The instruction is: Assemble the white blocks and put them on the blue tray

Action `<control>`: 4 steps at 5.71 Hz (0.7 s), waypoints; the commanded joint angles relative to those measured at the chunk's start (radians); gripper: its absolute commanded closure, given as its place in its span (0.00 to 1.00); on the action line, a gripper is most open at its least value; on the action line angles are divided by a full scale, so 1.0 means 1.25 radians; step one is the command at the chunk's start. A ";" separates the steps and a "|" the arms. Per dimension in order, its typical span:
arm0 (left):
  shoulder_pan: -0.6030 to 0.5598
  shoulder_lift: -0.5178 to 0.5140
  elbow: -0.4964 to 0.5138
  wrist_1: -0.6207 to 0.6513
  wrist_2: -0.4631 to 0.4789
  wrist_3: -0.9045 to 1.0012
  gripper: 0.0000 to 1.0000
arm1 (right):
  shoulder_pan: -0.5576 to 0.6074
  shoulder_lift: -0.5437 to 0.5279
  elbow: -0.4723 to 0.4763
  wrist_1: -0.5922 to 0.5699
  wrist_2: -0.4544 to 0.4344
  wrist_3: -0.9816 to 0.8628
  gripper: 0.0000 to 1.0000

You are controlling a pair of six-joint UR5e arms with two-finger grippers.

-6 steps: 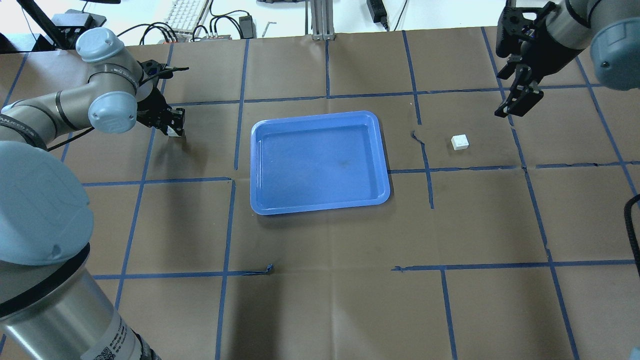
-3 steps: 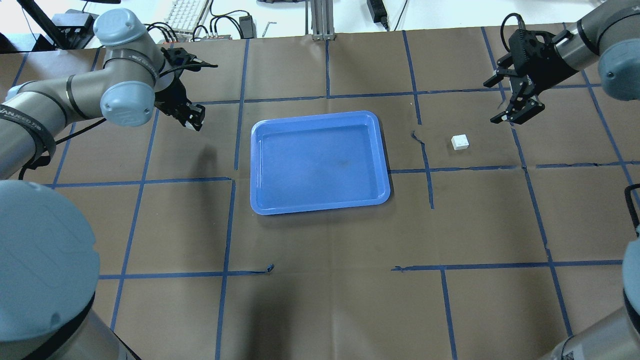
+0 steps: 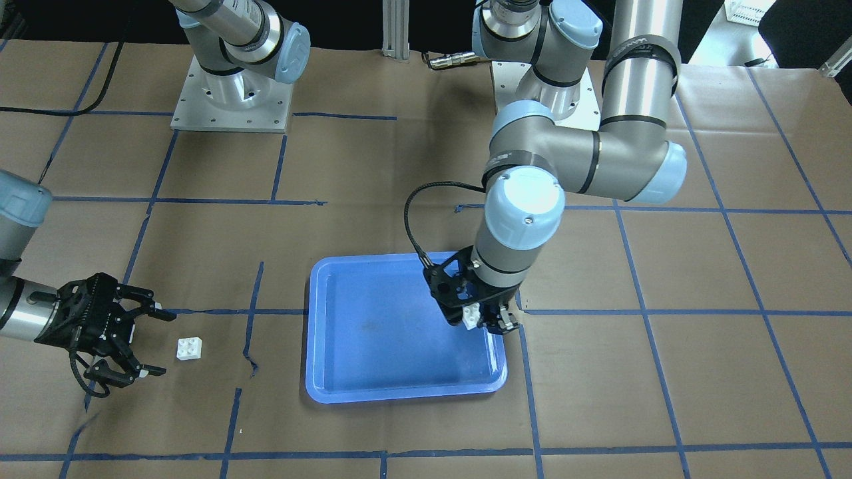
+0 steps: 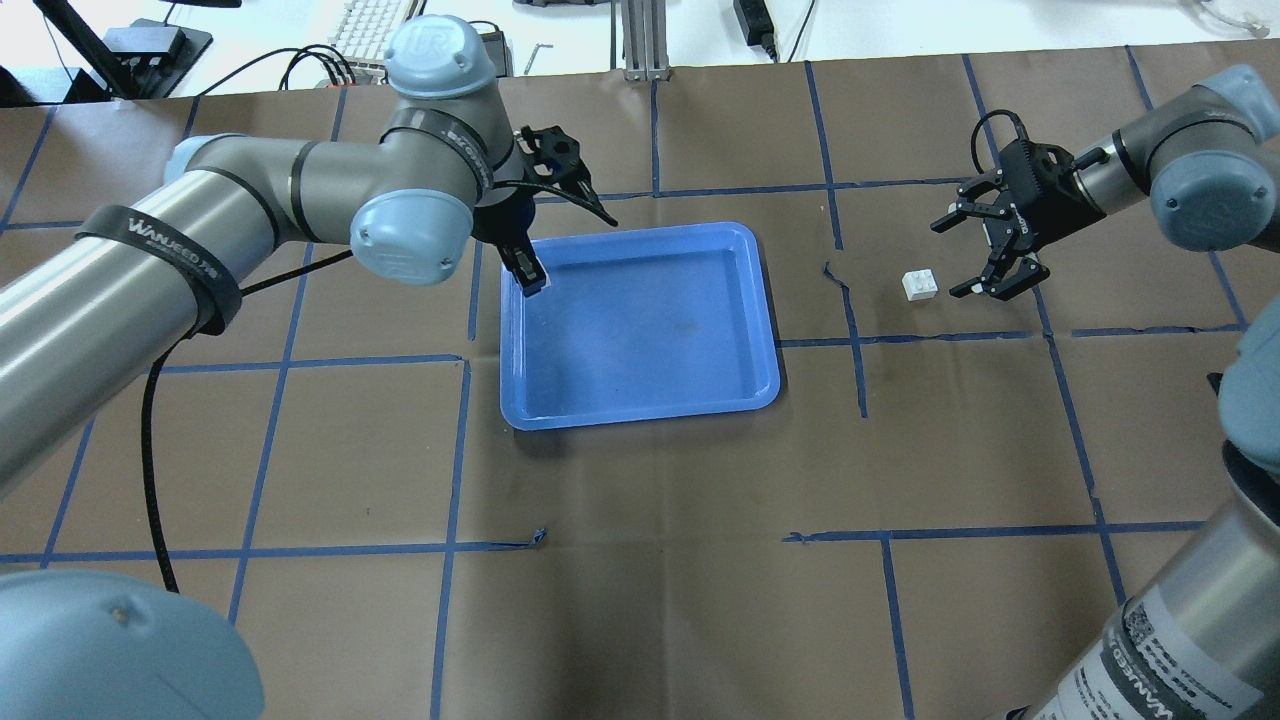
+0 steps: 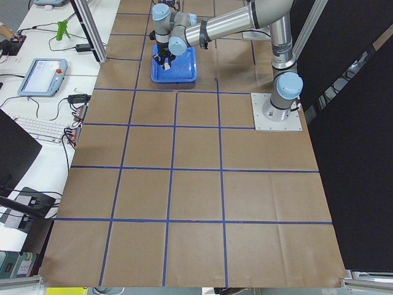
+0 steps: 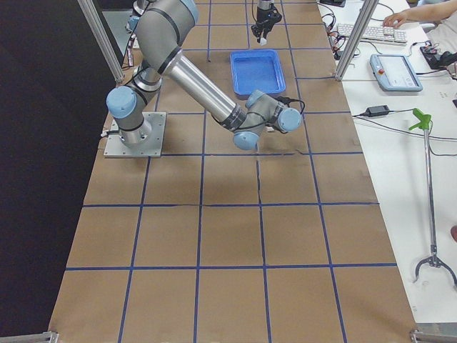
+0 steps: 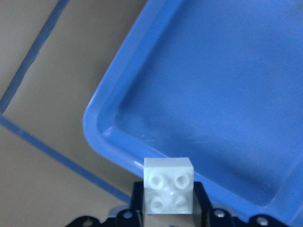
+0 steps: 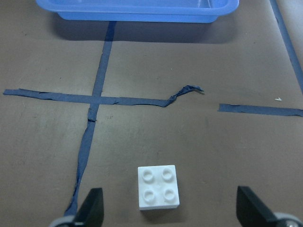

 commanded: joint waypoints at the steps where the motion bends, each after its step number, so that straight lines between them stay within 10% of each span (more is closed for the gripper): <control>1: -0.051 -0.021 -0.026 0.007 0.002 0.234 1.00 | -0.001 0.042 0.002 -0.004 0.003 -0.035 0.00; 2: -0.062 -0.013 -0.024 0.006 0.005 0.247 1.00 | -0.001 0.044 0.001 -0.003 0.004 -0.038 0.00; 4: -0.063 -0.033 -0.030 0.097 -0.005 0.235 1.00 | -0.001 0.039 -0.006 -0.003 0.004 -0.035 0.41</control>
